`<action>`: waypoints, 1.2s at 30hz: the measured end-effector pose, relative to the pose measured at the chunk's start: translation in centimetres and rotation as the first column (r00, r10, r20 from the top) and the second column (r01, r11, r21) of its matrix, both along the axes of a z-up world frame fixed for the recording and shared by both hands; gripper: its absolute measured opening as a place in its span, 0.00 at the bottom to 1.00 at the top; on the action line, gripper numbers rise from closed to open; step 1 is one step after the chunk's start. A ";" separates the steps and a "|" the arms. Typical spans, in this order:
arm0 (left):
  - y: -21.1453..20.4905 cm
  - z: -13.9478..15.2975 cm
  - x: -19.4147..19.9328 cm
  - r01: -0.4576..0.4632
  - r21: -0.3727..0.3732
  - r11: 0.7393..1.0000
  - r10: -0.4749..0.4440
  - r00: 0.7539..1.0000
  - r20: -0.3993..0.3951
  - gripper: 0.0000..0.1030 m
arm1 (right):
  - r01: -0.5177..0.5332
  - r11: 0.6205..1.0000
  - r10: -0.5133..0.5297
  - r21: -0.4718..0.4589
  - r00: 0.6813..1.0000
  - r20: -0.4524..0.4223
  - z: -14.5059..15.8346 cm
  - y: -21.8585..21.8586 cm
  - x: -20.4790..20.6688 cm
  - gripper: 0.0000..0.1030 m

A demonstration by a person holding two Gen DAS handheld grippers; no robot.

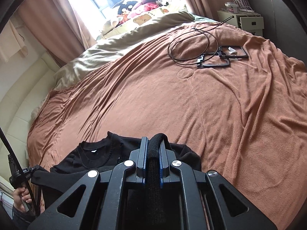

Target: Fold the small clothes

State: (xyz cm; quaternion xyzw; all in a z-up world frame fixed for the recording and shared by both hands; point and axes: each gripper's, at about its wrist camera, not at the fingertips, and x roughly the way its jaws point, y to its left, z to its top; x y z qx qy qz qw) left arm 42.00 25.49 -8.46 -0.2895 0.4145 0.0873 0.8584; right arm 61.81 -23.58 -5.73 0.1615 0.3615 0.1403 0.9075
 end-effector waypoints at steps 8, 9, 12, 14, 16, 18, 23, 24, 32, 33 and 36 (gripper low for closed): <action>0.5 -4.3 2.3 -0.029 0.028 0.999 0.031 0.995 -0.090 0.07 | 0.019 0.999 -0.021 -0.033 0.998 -0.063 -2.3 1.4 3.7 0.06; 0.6 -5.0 2.6 -0.029 0.028 0.999 0.031 0.994 -0.101 0.07 | 0.026 0.999 -0.028 -0.034 0.996 -0.079 -2.8 1.3 4.2 0.06; 0.7 -6.8 3.2 -0.032 0.021 0.999 0.034 0.990 -0.135 0.08 | 0.020 0.998 -0.027 -0.054 0.992 -0.125 -3.8 1.7 5.2 0.11; 0.9 -7.7 3.6 -0.031 0.004 1.000 0.031 0.987 -0.159 0.12 | 0.007 0.998 -0.016 -0.067 0.992 -0.126 -3.6 2.0 5.3 0.17; 1.0 -8.1 3.6 -0.021 -0.015 1.000 0.018 0.986 -0.167 0.15 | 0.010 0.997 -0.017 -0.072 0.994 -0.108 -2.7 1.8 5.0 0.47; 0.8 -7.6 3.6 0.000 -0.014 1.000 -0.002 0.986 -0.166 0.20 | 0.019 0.996 -0.024 -0.082 0.998 -0.061 -1.4 1.4 4.0 0.74; 0.0 -5.2 2.9 0.051 0.074 0.996 -0.040 0.989 -0.144 0.72 | -0.048 0.986 0.042 -0.157 0.998 -0.042 0.1 1.5 1.5 0.74; -0.2 -4.5 2.7 0.067 0.099 0.993 -0.053 0.989 -0.135 0.73 | -0.063 0.982 0.056 -0.178 0.998 -0.043 0.1 1.6 1.0 0.74; -3.8 -4.0 1.5 0.286 0.193 0.939 -0.238 0.942 -0.237 0.80 | -0.179 0.906 0.154 -0.385 0.984 -0.095 -0.8 3.6 -2.8 0.74; -4.7 -4.3 1.3 0.322 0.211 0.923 -0.264 0.928 -0.261 0.80 | -0.184 0.899 0.157 -0.396 0.983 -0.100 -0.8 3.8 -2.8 0.75; -6.2 -4.8 0.6 0.376 0.252 0.891 -0.299 0.907 -0.297 0.80 | -0.200 0.880 0.159 -0.431 0.979 -0.129 -1.6 4.6 -3.0 0.75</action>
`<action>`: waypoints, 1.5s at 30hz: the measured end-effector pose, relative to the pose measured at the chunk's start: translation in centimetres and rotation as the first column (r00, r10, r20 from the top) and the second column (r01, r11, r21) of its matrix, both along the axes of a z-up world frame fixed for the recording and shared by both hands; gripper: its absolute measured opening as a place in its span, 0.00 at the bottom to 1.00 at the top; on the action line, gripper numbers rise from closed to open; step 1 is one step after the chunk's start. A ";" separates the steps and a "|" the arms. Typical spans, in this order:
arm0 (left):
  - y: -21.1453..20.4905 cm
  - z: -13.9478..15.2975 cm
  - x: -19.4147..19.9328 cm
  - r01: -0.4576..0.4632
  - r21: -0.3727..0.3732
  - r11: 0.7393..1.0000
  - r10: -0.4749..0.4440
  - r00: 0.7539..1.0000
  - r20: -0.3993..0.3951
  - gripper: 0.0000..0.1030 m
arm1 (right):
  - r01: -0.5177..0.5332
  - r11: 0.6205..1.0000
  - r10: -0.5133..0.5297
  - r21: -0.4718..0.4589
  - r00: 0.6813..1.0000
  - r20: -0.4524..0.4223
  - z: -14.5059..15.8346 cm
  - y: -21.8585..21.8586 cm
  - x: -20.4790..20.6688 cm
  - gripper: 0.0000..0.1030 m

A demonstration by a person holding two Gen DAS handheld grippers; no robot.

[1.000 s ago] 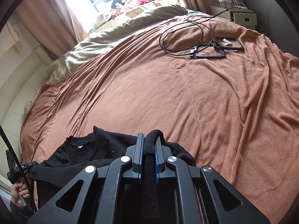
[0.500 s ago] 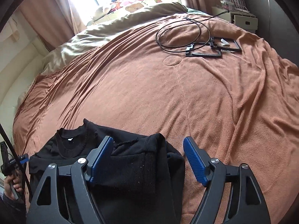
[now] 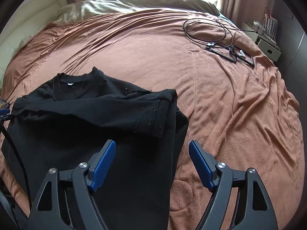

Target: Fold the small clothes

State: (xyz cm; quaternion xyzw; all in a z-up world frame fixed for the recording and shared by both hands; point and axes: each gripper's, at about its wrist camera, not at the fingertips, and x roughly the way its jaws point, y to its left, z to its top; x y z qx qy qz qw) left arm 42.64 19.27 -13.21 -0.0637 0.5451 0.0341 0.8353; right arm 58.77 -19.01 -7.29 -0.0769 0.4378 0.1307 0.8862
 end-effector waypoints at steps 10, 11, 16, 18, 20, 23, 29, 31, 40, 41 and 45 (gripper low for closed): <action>-0.3 -3.9 0.1 0.007 0.166 0.986 0.017 0.989 -0.146 0.80 | 0.054 0.987 -0.060 -0.150 0.997 -0.038 -2.0 2.6 2.8 0.75; 0.0 -4.0 0.4 -0.004 0.175 0.985 0.030 0.989 -0.144 0.80 | 0.055 0.987 -0.061 -0.148 0.998 -0.036 -1.7 2.6 3.6 0.75; 1.8 -3.9 2.7 -0.065 0.169 0.984 0.082 0.992 -0.095 0.80 | 0.069 0.989 -0.074 -0.129 0.997 -0.034 -1.2 2.9 7.5 0.75; 2.6 -3.8 4.0 -0.087 0.168 0.982 0.100 0.992 -0.074 0.80 | 0.074 0.990 -0.078 -0.117 0.996 -0.034 -1.2 3.0 8.8 0.75; 3.3 -3.7 5.1 -0.105 0.153 0.983 0.115 0.992 -0.059 0.80 | 0.076 0.991 -0.079 -0.110 0.996 -0.028 -1.1 3.3 9.9 0.75; 4.2 -3.3 6.5 -0.122 0.111 0.986 0.126 0.992 -0.031 0.80 | 0.076 0.993 -0.077 -0.095 0.997 -0.006 -0.9 3.5 11.3 0.75; 5.0 -3.0 8.5 -0.142 0.066 0.988 0.141 0.990 0.016 0.77 | 0.066 0.998 -0.066 0.002 0.998 -0.001 -0.7 3.0 12.6 0.75; 5.3 -3.1 9.2 -0.144 0.047 0.988 0.143 0.989 0.023 0.73 | 0.047 0.999 -0.047 0.023 0.999 -0.010 -0.7 2.7 13.0 0.75; 5.7 -4.8 11.1 -0.139 -0.026 0.990 0.139 0.990 0.002 0.57 | 0.040 0.993 -0.031 0.112 0.996 -0.081 -2.3 1.3 16.1 0.75; 5.7 -5.1 11.3 -0.142 -0.041 0.989 0.142 0.990 0.000 0.55 | 0.043 0.992 -0.030 0.122 0.994 -0.104 -2.8 1.3 16.7 0.75; 5.7 -5.5 11.6 -0.147 -0.090 0.985 0.149 0.989 0.018 0.36 | 0.063 0.982 -0.030 0.177 0.982 -0.185 -4.5 1.0 18.5 0.40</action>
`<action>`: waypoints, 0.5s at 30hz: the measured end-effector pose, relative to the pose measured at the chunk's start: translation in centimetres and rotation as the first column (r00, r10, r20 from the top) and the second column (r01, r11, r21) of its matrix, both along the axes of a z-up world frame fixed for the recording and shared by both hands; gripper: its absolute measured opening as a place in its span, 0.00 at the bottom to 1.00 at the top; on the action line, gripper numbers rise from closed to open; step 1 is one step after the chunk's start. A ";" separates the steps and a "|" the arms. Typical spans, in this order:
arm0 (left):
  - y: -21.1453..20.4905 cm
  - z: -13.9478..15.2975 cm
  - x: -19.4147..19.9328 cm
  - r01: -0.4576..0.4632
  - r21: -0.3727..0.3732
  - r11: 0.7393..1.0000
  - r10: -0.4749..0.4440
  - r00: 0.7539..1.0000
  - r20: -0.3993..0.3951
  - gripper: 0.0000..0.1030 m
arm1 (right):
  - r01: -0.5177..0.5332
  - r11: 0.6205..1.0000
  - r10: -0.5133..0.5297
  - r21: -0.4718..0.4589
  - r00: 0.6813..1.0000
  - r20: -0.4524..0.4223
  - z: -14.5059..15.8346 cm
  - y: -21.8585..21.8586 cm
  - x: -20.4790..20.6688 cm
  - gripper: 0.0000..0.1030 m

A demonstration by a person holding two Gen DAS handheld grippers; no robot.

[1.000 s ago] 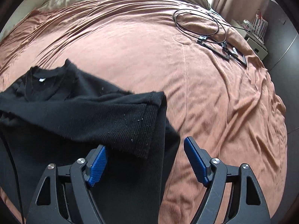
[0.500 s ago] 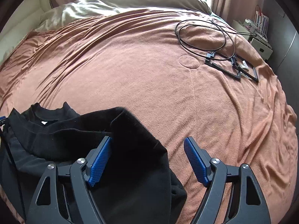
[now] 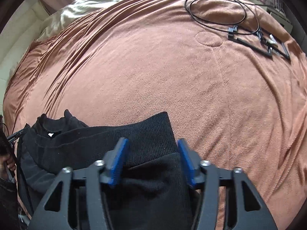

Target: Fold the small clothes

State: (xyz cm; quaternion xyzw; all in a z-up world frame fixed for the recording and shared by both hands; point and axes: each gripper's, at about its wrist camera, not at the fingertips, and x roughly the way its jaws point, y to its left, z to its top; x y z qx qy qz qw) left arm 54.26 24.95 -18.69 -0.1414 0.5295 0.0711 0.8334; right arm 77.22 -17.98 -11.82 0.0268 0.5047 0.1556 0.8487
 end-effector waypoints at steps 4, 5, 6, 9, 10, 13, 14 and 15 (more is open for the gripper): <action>-0.5 0.5 0.3 0.012 0.046 0.999 -0.013 1.000 0.016 0.11 | -0.006 1.000 0.008 -0.020 0.997 0.076 0.6 -0.2 -0.1 0.07; -0.5 0.8 0.2 0.017 0.052 0.999 -0.018 1.000 0.024 0.11 | -0.001 1.000 0.002 -0.013 0.996 0.093 1.0 -0.3 -0.5 0.05; -0.6 1.2 0.0 0.020 0.066 0.998 -0.022 0.999 0.040 0.10 | 0.005 1.000 -0.004 -0.007 0.993 0.117 1.4 -0.5 -0.9 0.04; -0.7 2.7 -0.7 0.017 0.109 0.994 -0.028 0.995 0.096 0.08 | 0.020 1.000 -0.022 0.014 0.986 0.163 2.7 -1.5 -2.2 0.03; -0.5 3.1 -0.9 0.015 0.118 0.993 -0.029 0.993 0.114 0.08 | 0.034 0.999 -0.039 0.035 0.985 0.170 3.1 -2.0 -2.4 0.03; -0.2 4.5 -1.6 -0.004 0.145 0.989 -0.018 0.988 0.154 0.08 | 0.058 0.998 -0.062 0.023 0.976 0.210 3.8 -2.5 -3.4 0.03; 0.0 4.9 -1.8 -0.017 0.144 0.989 -0.008 0.986 0.166 0.08 | 0.061 0.998 -0.063 0.018 0.973 0.221 3.9 -2.4 -3.6 0.03; 0.2 5.2 -1.9 -0.024 0.146 0.989 -0.002 0.985 0.174 0.08 | 0.066 0.998 -0.068 0.017 0.970 0.233 4.0 -2.5 -3.8 0.03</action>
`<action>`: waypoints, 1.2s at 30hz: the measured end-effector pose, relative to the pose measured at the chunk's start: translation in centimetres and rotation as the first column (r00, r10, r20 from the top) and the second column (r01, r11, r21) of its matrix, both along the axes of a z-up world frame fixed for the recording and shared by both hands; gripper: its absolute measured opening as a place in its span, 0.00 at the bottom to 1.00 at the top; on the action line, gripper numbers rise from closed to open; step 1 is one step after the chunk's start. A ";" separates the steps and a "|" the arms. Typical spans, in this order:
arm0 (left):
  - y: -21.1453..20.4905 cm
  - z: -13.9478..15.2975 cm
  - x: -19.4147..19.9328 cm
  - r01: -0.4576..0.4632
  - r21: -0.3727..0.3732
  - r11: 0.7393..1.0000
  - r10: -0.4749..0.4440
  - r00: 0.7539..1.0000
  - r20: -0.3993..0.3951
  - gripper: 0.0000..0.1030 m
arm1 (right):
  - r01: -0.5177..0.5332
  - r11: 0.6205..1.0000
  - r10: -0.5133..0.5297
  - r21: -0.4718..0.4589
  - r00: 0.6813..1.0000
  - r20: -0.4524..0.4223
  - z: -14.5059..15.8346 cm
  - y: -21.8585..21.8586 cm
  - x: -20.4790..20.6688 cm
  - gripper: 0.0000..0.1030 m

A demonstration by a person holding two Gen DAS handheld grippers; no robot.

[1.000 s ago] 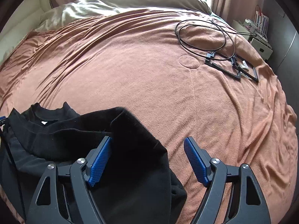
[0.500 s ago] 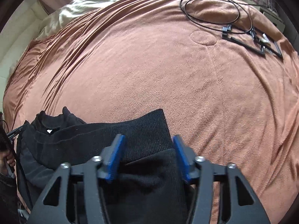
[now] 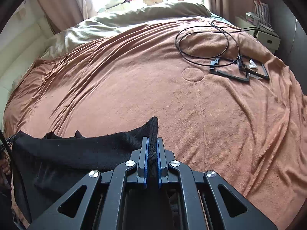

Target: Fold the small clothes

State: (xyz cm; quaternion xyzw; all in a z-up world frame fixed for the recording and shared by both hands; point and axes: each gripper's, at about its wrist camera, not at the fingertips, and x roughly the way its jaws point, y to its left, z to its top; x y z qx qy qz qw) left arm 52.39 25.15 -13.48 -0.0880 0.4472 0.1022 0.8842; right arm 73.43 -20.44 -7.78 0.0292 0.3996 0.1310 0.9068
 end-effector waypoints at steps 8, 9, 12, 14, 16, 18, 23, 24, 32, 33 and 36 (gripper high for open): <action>0.3 -0.2 0.7 -0.035 0.011 0.999 0.035 0.999 0.009 0.08 | 0.052 0.996 -0.053 -0.071 0.998 -0.017 -1.5 1.8 0.1 0.05; 0.3 -0.8 1.1 -0.033 0.004 0.999 0.033 0.999 -0.008 0.08 | 0.052 0.995 -0.056 -0.088 0.998 -0.041 -2.1 2.1 0.2 0.09; 0.2 -2.5 1.7 -0.034 -0.016 0.999 0.032 0.996 -0.079 0.10 | 0.054 0.991 -0.062 -0.122 0.997 -0.056 -2.2 2.7 0.1 0.30; 0.2 -2.9 1.6 -0.046 -0.018 0.999 0.044 0.995 -0.095 0.10 | 0.051 0.990 -0.054 -0.133 0.998 -0.017 -1.3 2.9 -0.7 0.60; 0.0 -2.9 1.1 -0.036 -0.027 0.999 0.034 0.995 -0.093 0.16 | 0.043 0.989 -0.041 -0.139 0.999 0.021 -0.1 3.0 -1.6 0.63; -0.4 -2.7 0.6 -0.018 -0.025 1.000 0.016 0.995 -0.094 0.24 | 0.011 0.990 -0.005 -0.143 0.999 0.040 0.8 3.6 -2.6 0.63; -2.0 -2.0 -0.3 0.036 -0.046 0.998 -0.040 0.995 -0.094 0.26 | -0.085 0.981 0.085 -0.175 0.996 -0.008 1.0 5.9 -4.9 0.48; -2.5 -1.8 -0.5 0.048 -0.052 0.998 -0.052 0.994 -0.095 0.26 | -0.113 0.978 0.108 -0.175 0.994 -0.036 0.7 6.5 -5.1 0.46; -6.7 -2.8 -0.8 0.176 -0.070 0.982 -0.184 0.972 -0.146 0.41 | -0.290 0.933 0.260 -0.212 0.953 -0.157 -2.9 11.9 -5.2 0.38; -7.3 -3.3 -0.7 0.190 -0.075 0.979 -0.200 0.967 -0.155 0.41 | -0.301 0.927 0.269 -0.222 0.949 -0.163 -3.2 12.5 -4.8 0.38; -8.3 -4.5 -0.1 0.218 -0.066 0.974 -0.227 0.956 -0.185 0.41 | -0.309 0.917 0.271 -0.252 0.947 -0.173 -4.2 13.3 -2.9 0.38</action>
